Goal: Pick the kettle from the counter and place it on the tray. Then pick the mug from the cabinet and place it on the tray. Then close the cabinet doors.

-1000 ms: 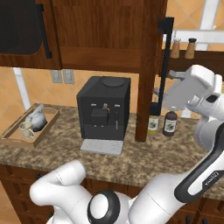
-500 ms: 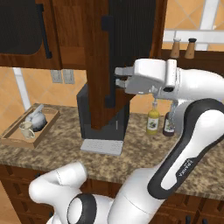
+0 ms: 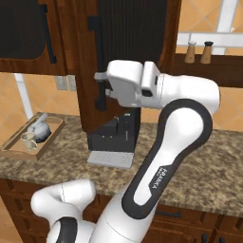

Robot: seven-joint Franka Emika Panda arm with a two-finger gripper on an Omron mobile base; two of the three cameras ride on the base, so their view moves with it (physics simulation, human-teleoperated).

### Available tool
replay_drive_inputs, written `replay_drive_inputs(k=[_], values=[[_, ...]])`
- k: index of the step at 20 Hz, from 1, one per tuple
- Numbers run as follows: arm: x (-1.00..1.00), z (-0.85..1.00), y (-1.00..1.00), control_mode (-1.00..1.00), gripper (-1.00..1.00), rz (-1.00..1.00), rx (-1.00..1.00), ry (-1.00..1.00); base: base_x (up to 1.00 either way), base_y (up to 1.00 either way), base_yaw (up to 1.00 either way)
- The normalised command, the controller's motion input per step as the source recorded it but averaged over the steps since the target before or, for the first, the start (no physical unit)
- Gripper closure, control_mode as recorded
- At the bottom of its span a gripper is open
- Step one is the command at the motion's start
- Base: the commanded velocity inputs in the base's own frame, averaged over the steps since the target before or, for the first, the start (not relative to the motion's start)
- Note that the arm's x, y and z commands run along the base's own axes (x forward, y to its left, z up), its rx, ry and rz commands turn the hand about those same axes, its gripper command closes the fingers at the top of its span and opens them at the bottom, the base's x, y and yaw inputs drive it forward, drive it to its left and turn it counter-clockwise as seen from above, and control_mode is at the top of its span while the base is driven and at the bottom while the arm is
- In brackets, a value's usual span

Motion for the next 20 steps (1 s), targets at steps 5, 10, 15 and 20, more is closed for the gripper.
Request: replay_drive_inputs(k=[5, 10, 15, 20], values=[[0.51, -0.4, 0.25, -1.0, -1.0, -0.12, 0.01, 0.22, 0.0, 0.0, 0.0], [0.51, -0.5, 0.18, -1.0, -1.0, 0.0, 0.15, -0.1, 0.0, 0.0, 0.0], [0.26, -0.29, 0.02, -1.0, -1.0, -0.06, 0.1, -0.09, 0.0, 0.0, 0.0], [0.09, 0.0, 0.15, -1.0, -1.0, -0.4, -0.06, 0.44, 0.0, 0.0, 0.0]])
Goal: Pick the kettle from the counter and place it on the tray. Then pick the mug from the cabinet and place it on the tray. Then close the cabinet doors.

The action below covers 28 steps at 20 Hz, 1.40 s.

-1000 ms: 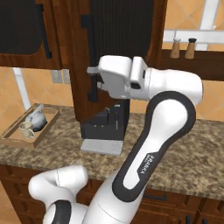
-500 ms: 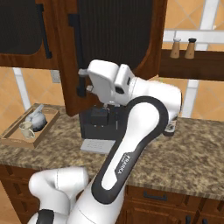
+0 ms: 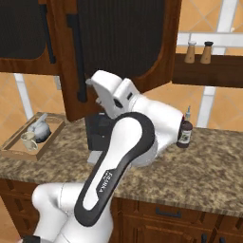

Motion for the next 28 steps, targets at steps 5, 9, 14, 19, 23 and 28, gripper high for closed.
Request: replay_drive_inputs(k=[5, 9, 14, 19, 23, 28], values=[[0.54, -0.12, 0.23, -1.0, -1.0, -0.3, -0.11, 0.41, 0.0, 0.0, 0.0], [0.99, -0.49, 0.09, -1.0, -1.0, 0.0, 0.01, 0.03, 0.0, 0.0, 0.0], [0.88, -0.4, 0.02, -1.0, -1.0, 0.0, 0.07, -0.06, 0.0, 0.0, 0.0], [0.39, 0.11, 0.14, -1.0, -1.0, -0.27, 0.0, 0.1, 0.0, 0.0, 0.0], [0.68, 0.13, 0.16, -1.0, -1.0, -0.25, -0.01, 0.2, 0.0, 0.0, 0.0], [0.99, -0.15, 0.03, -1.0, -1.0, -0.01, 0.04, -0.01, 0.0, 0.0, 0.0]])
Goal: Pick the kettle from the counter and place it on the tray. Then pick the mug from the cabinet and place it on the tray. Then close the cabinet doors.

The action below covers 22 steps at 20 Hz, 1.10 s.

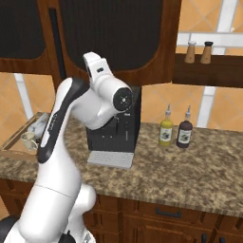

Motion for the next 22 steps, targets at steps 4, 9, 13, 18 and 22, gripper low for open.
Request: replay_drive_inputs(k=[4, 9, 13, 18, 22], values=[[0.86, -0.08, 0.17, -1.0, -1.0, -0.02, 0.06, -0.04, 0.0, 0.0, 0.0], [0.78, 0.0, 0.28, -1.0, -1.0, -0.09, 0.03, 0.0, 0.0, 0.0, 0.0], [0.86, 0.0, 0.25, -1.0, -1.0, -0.09, 0.03, 0.0, 0.0, 0.0, 0.0], [0.8, 0.0, 0.15, -1.0, -1.0, -0.08, 0.03, 0.0, 0.0, 0.0, 0.0], [0.72, 0.0, 0.08, -1.0, -1.0, -0.08, 0.02, 0.0, 0.0, 0.0, 0.0]])
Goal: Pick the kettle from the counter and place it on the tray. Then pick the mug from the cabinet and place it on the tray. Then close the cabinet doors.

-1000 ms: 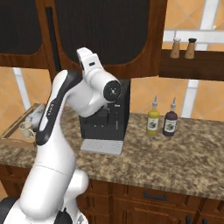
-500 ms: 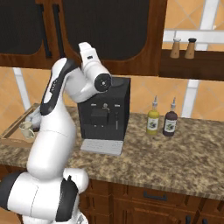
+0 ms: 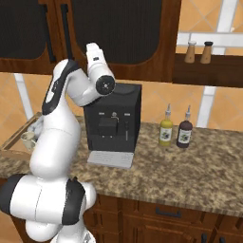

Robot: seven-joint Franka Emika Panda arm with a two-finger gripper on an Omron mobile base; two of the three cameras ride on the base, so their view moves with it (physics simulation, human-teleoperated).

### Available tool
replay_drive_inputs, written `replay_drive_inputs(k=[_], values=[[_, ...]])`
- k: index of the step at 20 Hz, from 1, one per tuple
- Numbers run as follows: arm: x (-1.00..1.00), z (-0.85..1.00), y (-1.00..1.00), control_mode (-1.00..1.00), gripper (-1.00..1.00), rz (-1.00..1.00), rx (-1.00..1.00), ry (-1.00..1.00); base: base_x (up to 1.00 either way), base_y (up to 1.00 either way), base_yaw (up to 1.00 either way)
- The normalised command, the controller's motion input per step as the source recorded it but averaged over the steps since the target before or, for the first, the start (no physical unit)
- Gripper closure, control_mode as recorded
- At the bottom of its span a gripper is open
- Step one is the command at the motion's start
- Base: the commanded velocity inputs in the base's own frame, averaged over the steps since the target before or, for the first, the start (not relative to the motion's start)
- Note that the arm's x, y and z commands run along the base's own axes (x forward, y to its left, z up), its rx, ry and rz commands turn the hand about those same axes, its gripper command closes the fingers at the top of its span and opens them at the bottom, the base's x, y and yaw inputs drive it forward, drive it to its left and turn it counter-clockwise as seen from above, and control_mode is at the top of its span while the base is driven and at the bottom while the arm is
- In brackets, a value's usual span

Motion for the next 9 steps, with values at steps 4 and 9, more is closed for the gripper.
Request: replay_drive_inputs(k=[4, 9], values=[[0.7, 0.0, 0.11, -1.0, -1.0, -0.08, 0.01, 0.0, 0.0, 0.0, 0.0], [0.78, -0.03, 0.17, -1.0, -1.0, -0.1, 0.01, 0.0, 0.0, 0.0, 0.0]])
